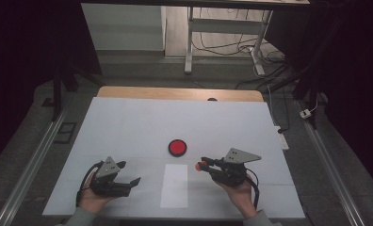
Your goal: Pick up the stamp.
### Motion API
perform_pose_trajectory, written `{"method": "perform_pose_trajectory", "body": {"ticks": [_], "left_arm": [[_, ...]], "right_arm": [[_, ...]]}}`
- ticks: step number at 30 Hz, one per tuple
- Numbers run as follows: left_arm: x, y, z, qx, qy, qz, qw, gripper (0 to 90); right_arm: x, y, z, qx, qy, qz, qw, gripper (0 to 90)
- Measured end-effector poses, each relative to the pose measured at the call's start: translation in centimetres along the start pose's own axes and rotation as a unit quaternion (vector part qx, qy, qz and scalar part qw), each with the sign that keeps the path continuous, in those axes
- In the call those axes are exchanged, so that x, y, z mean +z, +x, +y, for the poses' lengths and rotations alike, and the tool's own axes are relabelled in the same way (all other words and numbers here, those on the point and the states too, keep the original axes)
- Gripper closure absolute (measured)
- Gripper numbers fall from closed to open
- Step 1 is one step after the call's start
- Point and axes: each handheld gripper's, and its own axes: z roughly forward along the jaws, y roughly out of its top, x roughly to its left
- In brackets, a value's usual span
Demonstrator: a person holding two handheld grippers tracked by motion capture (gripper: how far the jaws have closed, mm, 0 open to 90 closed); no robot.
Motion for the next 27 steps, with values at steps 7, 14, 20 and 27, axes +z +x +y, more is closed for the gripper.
{"method": "perform_pose_trajectory", "body": {"ticks": [7, 14, 20, 27], "left_arm": [[0.0, 0.0, 0.0, 0.001, 0.002, -0.001, 1.0000, 18.1], [0.1, 0.0, 0.0, 0.001, 0.002, 0.000, 1.0000, 18.1], [0.1, 0.1, -0.1, 0.000, 0.002, 0.001, 1.0000, 18.1], [0.1, 0.0, -0.1, 0.001, 0.002, 0.000, 1.0000, 18.1]], "right_arm": [[0.9, 0.9, 0.0, -0.008, 0.008, 0.015, 0.9998, 72.1], [1.6, 1.7, 0.0, -0.014, 0.013, 0.028, 0.9994, 72.1], [2.3, 2.3, -0.1, -0.021, 0.020, 0.037, 0.9989, 72.1], [2.2, 2.2, -0.2, -0.021, 0.020, 0.037, 0.9989, 72.1]]}}
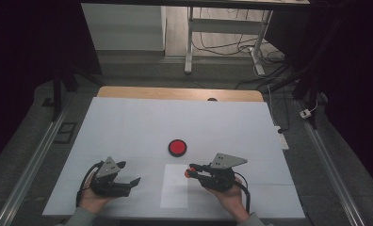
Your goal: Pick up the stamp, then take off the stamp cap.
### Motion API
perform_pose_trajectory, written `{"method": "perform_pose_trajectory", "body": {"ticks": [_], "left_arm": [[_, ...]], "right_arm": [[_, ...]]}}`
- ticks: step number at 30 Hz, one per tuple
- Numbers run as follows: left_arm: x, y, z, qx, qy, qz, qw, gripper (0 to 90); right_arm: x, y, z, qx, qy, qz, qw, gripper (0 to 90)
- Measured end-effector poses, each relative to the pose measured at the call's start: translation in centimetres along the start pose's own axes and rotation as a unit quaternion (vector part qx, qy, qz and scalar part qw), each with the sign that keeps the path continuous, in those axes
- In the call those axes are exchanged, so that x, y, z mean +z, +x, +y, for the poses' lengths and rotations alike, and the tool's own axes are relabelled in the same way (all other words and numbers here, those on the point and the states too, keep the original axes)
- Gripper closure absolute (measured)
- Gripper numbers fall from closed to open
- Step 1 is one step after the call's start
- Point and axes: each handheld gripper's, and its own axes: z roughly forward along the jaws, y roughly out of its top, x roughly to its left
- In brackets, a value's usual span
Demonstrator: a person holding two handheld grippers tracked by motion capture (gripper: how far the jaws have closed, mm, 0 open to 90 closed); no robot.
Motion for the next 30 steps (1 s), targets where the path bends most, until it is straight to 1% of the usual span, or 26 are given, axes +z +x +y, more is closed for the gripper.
{"method": "perform_pose_trajectory", "body": {"ticks": [4, 8, 13, 23, 30], "left_arm": [[0.07, 0.07, 0.02, 0.000, 0.001, 0.000, 1.0000, 18.1], [0.04, 0.06, -0.03, -0.001, 0.001, 0.001, 1.0000, 18.1], [-0.03, 0.04, -0.01, -0.001, -0.003, 0.001, 1.0000, 18.1], [0.03, 0.05, 0.40, -0.006, -0.013, 0.001, 0.9999, 18.1], [0.11, -0.30, 0.77, 0.000, -0.015, 0.002, 0.9999, 18.1]], "right_arm": [[-0.09, 0.00, 0.07, 0.000, -0.004, -0.001, 1.0000, 72.0], [-0.12, -0.12, 0.08, 0.000, -0.002, -0.001, 1.0000, 72.1], [-0.14, -0.05, 0.11, -0.002, -0.002, -0.002, 1.0000, 72.1], [-0.14, -0.21, 0.06, -0.001, -0.001, -0.003, 1.0000, 72.0], [-0.18, -0.31, 0.04, -0.003, -0.001, -0.005, 1.0000, 72.0]]}}
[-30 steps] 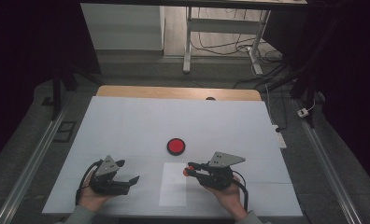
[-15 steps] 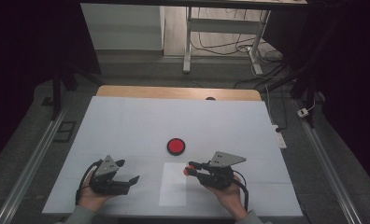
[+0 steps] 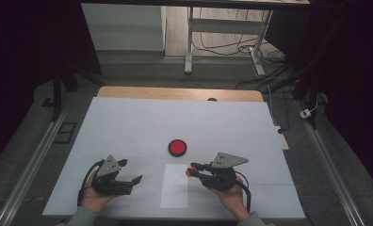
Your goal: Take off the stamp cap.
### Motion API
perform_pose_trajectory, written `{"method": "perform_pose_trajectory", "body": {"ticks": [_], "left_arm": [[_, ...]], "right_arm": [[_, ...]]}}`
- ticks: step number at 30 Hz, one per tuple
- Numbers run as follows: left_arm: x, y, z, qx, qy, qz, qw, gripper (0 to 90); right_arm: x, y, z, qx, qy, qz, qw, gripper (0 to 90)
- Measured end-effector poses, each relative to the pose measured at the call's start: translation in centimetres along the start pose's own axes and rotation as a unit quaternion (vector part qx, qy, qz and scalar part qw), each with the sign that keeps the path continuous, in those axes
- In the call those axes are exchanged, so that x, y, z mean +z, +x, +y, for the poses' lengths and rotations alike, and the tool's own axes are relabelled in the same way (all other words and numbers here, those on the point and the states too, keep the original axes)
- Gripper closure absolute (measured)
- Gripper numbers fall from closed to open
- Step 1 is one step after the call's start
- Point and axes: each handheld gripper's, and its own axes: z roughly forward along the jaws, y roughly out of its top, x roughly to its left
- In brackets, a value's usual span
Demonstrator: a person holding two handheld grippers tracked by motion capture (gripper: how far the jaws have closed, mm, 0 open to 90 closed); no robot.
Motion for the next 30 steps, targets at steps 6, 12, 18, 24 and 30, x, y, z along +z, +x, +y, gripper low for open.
{"method": "perform_pose_trajectory", "body": {"ticks": [6, 12, 18, 24, 30], "left_arm": [[0.1, -0.6, 0.9, 0.008, -0.010, -0.006, 0.9999, 18.1], [0.6, -1.2, 2.0, 0.015, -0.015, -0.019, 0.9996, 18.1], [1.0, -1.8, 2.9, 0.019, -0.017, -0.028, 0.9993, 18.2], [1.5, -2.5, 3.6, 0.030, -0.014, -0.039, 0.9987, 18.2], [2.1, -3.3, 4.2, 0.041, -0.012, -0.048, 0.9979, 18.2]], "right_arm": [[-0.1, -0.1, 0.0, 0.001, 0.000, -0.001, 1.0000, 72.1], [0.0, -0.1, 0.0, 0.000, -0.001, 0.001, 1.0000, 72.0], [0.0, 0.1, 0.2, -0.007, -0.006, 0.008, 0.9999, 72.0], [0.0, 0.1, 0.1, -0.004, -0.004, 0.005, 1.0000, 72.0], [0.2, 0.1, 0.0, -0.004, 0.000, 0.005, 1.0000, 72.0]]}}
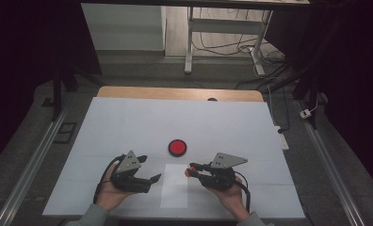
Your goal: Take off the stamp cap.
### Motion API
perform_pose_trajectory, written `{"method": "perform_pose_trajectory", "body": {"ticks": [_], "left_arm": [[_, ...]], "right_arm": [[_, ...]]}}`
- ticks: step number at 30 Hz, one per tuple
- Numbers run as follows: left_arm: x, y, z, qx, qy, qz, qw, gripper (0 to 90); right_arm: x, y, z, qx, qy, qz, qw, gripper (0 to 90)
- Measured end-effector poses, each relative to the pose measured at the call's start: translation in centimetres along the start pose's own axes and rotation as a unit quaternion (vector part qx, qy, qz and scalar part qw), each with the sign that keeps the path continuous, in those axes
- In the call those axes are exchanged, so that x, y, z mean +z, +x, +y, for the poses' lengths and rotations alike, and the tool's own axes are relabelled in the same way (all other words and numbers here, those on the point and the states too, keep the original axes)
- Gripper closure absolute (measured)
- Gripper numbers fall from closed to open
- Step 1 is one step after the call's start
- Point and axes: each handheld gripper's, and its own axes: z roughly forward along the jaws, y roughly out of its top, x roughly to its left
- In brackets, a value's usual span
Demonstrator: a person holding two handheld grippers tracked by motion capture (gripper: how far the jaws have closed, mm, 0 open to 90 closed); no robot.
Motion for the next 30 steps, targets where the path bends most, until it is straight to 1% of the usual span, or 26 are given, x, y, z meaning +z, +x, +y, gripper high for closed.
{"method": "perform_pose_trajectory", "body": {"ticks": [7, 20, 30], "left_arm": [[0.8, -0.8, 0.8, 0.012, 0.003, -0.010, 0.9999, 18.2], [1.7, -1.9, 1.7, 0.024, 0.003, -0.026, 0.9994, 18.3], [2.6, -2.8, 2.4, 0.041, 0.006, -0.040, 0.9983, 18.3]], "right_arm": [[0.1, 0.0, 0.0, 0.000, 0.001, 0.000, 1.0000, 72.0], [0.1, 0.1, 0.0, 0.000, -0.002, 0.000, 1.0000, 72.0], [0.0, 0.1, 0.2, -0.001, -0.006, 0.001, 1.0000, 72.1]]}}
